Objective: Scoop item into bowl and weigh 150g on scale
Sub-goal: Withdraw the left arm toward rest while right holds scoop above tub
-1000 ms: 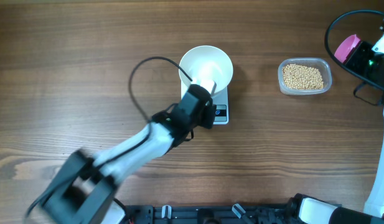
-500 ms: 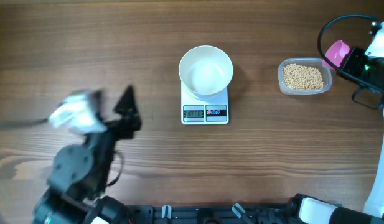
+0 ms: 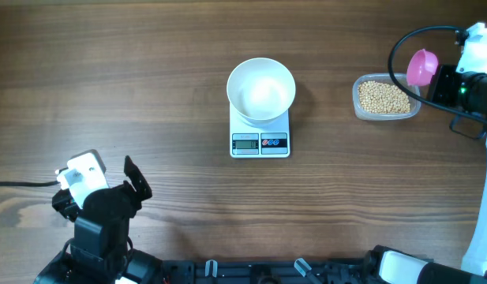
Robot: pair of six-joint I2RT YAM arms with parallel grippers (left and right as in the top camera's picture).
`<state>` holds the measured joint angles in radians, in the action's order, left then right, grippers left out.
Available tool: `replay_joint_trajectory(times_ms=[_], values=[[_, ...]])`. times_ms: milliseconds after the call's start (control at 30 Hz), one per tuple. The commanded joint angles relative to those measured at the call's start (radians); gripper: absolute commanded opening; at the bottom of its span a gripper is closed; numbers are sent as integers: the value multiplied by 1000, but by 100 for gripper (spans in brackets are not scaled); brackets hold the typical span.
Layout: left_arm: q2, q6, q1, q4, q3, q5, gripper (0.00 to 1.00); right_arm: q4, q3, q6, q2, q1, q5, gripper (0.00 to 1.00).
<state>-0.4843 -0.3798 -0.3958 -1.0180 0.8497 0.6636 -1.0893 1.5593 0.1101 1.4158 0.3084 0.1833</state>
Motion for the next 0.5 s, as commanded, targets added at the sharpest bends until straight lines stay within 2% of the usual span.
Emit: replay_joint_trajectory(times_ms=[0, 100, 300, 400, 467], values=[[-1, -3, 8, 11, -2, 136, 100, 3, -4, 22, 6, -1, 19, 4], [-1, -42, 8, 28, -2, 193, 100, 3, -4, 21, 6, -1, 19, 4], [-1, -391, 8, 34, -2, 444, 100, 38, -4, 16, 35, -1, 20, 4], [-1, -525, 8, 34, -2, 472, 100, 82, -4, -64, 68, -1, 20, 4], [-1, -571, 8, 34, -2, 473, 100, 87, -4, -88, 84, -2, 20, 4]])
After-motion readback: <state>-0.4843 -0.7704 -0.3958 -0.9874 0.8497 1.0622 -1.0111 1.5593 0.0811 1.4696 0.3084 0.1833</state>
